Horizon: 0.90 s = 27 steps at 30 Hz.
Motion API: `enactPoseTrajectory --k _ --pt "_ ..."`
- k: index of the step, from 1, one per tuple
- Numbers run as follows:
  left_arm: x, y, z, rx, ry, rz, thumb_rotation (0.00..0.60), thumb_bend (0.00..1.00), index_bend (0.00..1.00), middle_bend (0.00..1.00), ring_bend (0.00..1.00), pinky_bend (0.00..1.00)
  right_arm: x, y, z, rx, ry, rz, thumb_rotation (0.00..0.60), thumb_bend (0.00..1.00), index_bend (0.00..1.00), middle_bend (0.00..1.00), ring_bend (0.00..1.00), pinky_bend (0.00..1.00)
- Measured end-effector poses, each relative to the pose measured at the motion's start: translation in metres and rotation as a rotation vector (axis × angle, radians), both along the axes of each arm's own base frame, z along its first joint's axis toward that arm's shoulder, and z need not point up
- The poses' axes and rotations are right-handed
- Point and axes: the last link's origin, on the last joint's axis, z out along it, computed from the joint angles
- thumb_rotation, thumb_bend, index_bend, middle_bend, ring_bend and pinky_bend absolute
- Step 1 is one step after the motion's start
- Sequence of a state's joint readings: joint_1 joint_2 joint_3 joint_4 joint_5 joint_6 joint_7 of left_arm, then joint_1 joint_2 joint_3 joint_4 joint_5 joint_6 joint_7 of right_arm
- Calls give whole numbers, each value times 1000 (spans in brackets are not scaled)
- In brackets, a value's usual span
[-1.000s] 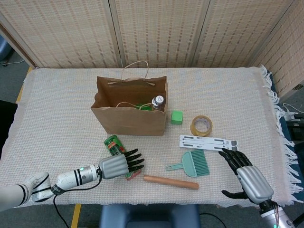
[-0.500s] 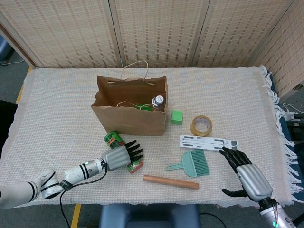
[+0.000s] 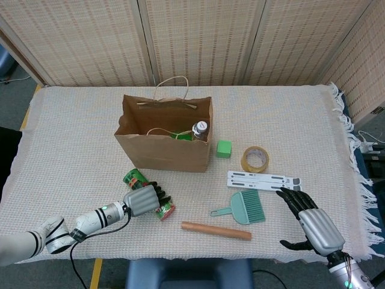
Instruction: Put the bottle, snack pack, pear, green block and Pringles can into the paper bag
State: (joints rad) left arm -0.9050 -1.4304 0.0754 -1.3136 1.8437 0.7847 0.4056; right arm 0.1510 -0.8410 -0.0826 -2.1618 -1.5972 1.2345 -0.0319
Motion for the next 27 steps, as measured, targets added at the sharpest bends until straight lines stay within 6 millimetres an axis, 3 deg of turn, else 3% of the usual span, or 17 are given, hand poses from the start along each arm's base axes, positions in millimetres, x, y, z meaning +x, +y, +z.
enactPoseTrajectory --k 6,10,15,22,27 --pt "-13 -5 23 12 47 1 600 668 668 698 649 795 3 2 0 0 -4 13 600 7 0 0 0 0" --pt "-21 -4 50 76 65 -5 600 668 668 698 650 789 5 5 2 -6 -8 24 600 7 0 0 0 0" --pt "-19 3 78 192 -56 45 600 668 668 698 650 780 7 7 2 -6 -10 35 600 7 0 0 0 0" --pt "7 25 133 428 -549 258 600 670 668 697 650 774 9 10 3 -9 -10 48 600 7 0 0 0 0" --pt "29 37 158 493 -956 454 600 670 667 694 649 759 10 12 3 -9 -11 54 600 7 0 0 0 0"
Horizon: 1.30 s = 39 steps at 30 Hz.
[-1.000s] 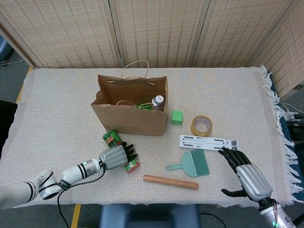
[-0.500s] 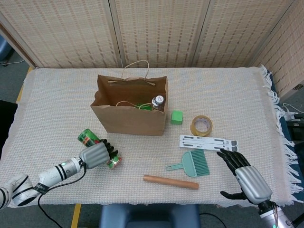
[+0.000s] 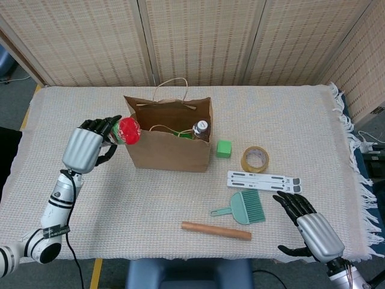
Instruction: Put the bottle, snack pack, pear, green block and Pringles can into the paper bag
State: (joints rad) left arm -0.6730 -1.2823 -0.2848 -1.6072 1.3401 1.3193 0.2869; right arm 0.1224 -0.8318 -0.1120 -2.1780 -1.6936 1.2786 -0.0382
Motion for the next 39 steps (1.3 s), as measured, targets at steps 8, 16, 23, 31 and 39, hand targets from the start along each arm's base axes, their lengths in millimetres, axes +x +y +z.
enactPoseTrajectory --k 8,16,23,31,39 --pt "46 7 20 -14 -600 126 600 669 667 685 643 752 -1 -1 1 0 0 -3 600 7 0 0 0 0" --pt "87 0 12 -103 -779 60 600 668 666 686 643 745 -2 -2 1 1 1 -9 600 7 0 0 0 0" --pt "107 -1 4 -140 -794 6 600 669 666 685 641 740 -3 -3 1 3 2 -14 600 7 0 0 0 0" --pt "120 1 -6 -179 -804 -35 600 666 666 682 637 737 -3 -4 2 0 -2 -16 600 7 0 0 0 0" --pt "120 6 -27 -214 -717 -43 600 660 661 673 629 727 -3 -4 2 0 -5 -16 600 7 0 0 0 0"
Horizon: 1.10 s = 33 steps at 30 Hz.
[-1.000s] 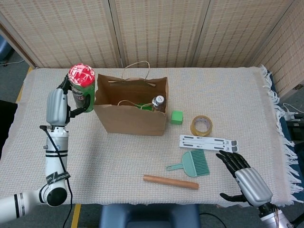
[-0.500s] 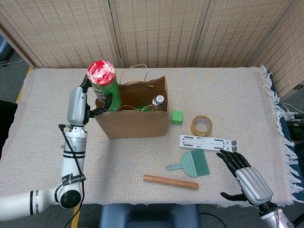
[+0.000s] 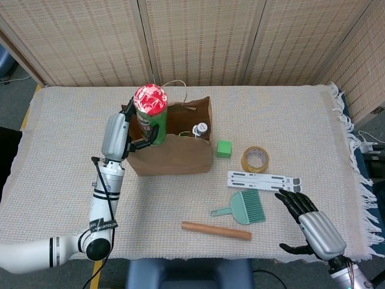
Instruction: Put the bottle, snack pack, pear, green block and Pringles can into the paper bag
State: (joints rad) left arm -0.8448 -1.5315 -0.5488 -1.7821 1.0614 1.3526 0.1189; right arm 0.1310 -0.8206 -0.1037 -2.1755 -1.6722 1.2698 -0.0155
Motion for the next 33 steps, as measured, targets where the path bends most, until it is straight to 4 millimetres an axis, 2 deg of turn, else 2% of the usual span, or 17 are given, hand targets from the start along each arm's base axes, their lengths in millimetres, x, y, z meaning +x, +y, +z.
enactPoseTrajectory --k 3,10,13,25,33 --pt "4 1 -4 1 16 -22 600 660 661 673 628 726 0 0 0 0 -2 -1 600 7 0 0 0 0" --pt "30 11 -14 -2 -8 -66 600 662 662 673 628 724 -3 -5 2 -3 -7 -23 600 7 0 0 0 0" --pt "35 13 -15 -7 -21 -67 600 662 661 673 629 724 -4 -5 2 2 -7 -27 600 7 0 0 0 0" --pt "43 19 -17 -15 -27 -78 600 662 662 673 628 722 -5 -10 1 5 -11 -43 600 6 0 0 0 0" --pt "52 21 -6 14 -35 -103 600 662 661 673 628 722 -6 -11 1 5 -10 -49 600 7 0 0 0 0"
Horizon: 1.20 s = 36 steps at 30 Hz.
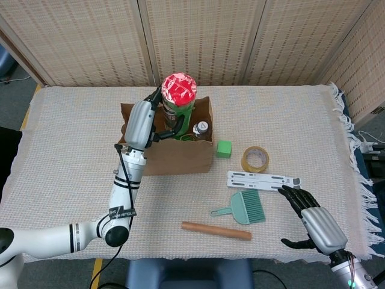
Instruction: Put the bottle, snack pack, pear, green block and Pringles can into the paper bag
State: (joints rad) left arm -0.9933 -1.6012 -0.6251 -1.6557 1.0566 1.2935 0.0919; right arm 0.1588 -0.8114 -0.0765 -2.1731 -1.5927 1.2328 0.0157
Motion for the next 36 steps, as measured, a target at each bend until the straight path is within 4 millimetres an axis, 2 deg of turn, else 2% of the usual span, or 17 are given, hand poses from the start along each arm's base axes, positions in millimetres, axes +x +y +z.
enactPoseTrajectory --k 4,11,13,14,15,17,18,22,33,36 --pt "-2 2 0 3 11 9 600 661 661 674 629 721 1 0 -1 3 -1 5 600 7 0 0 0 0" --pt "-4 8 -12 -12 40 19 600 652 650 664 615 713 2 1 0 0 -4 9 600 7 0 0 0 0" --pt "-4 10 -17 -17 60 18 600 614 608 607 510 656 2 1 0 -2 -5 8 600 7 0 0 0 0" --pt "-5 10 -19 -23 76 18 600 568 548 526 384 565 2 0 0 -3 -5 6 600 7 0 0 0 0" --pt "-5 10 -22 -29 96 17 600 501 438 383 216 421 2 0 1 -3 -6 5 600 7 0 0 0 0" --pt "-8 11 -29 -46 154 22 600 434 271 179 53 253 2 -1 1 -4 -7 4 600 7 0 0 0 0" --pt "-10 12 -31 -55 179 28 600 414 193 98 11 198 2 -1 1 -3 -7 4 600 7 0 0 0 0" --pt "-18 14 -35 -103 246 66 600 403 98 27 0 146 1 -1 1 -1 -7 2 600 7 0 0 0 0" --pt "-33 4 -19 -120 279 94 600 403 93 23 0 143 4 2 0 3 -4 19 600 7 0 0 0 0" --pt "-40 3 -14 -117 304 108 600 382 49 5 0 137 4 4 -1 3 -1 24 600 7 0 0 0 0"
